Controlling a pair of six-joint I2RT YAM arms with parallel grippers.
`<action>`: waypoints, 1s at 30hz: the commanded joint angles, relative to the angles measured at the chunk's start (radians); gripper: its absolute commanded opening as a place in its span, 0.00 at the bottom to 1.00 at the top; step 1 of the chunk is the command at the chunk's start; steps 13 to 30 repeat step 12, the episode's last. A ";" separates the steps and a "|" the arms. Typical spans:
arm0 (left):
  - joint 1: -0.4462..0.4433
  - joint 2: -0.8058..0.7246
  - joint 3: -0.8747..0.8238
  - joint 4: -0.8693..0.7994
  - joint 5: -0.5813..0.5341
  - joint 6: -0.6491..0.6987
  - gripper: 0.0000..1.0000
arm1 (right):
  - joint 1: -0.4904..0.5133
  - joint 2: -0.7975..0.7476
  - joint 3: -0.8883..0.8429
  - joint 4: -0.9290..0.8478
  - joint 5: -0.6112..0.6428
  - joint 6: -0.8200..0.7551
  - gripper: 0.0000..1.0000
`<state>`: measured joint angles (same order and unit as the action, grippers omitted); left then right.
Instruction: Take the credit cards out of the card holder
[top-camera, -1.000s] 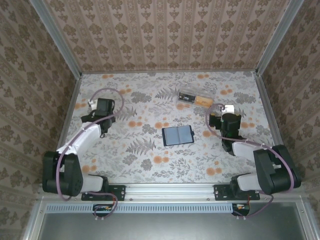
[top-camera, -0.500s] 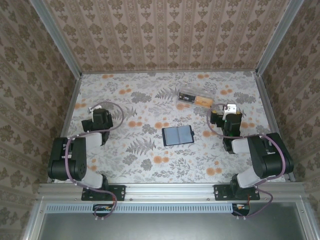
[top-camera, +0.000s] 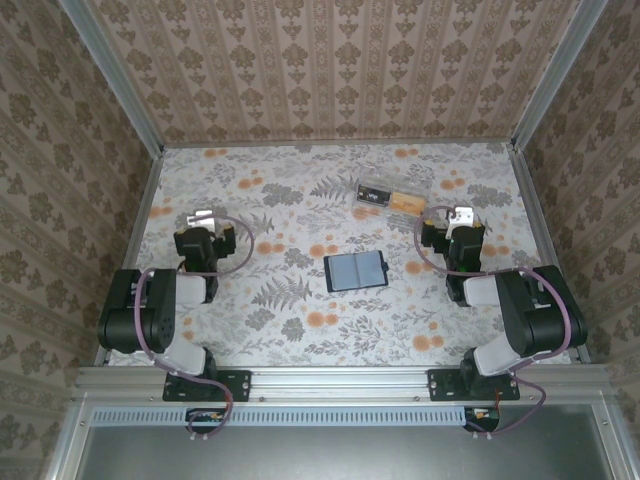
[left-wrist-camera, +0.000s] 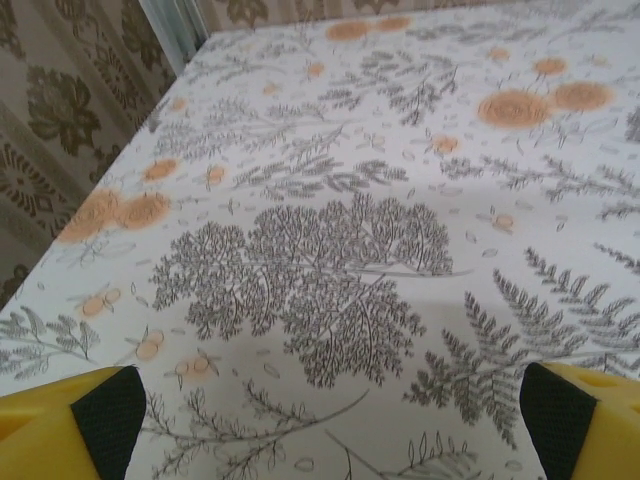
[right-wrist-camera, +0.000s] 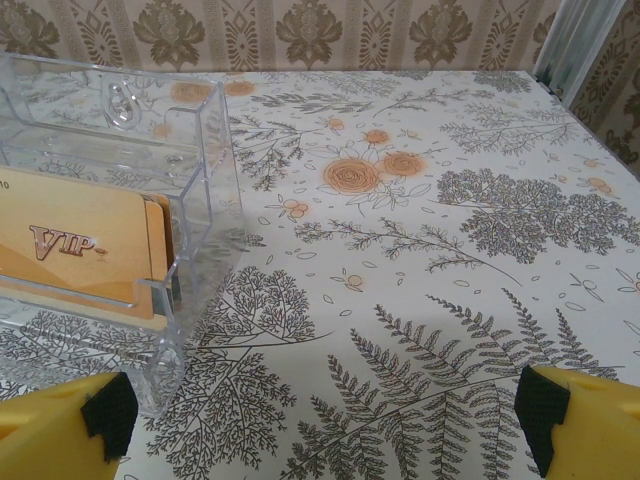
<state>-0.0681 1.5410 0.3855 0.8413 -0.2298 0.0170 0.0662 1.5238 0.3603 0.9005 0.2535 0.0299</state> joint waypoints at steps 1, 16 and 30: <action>0.011 -0.002 0.000 0.061 0.028 0.015 1.00 | -0.006 0.008 0.025 0.005 -0.019 0.011 1.00; 0.015 -0.002 0.001 0.052 0.043 0.012 1.00 | -0.008 0.008 0.026 0.002 -0.022 0.011 1.00; 0.015 -0.002 0.001 0.052 0.043 0.012 1.00 | -0.008 0.008 0.026 0.002 -0.022 0.011 1.00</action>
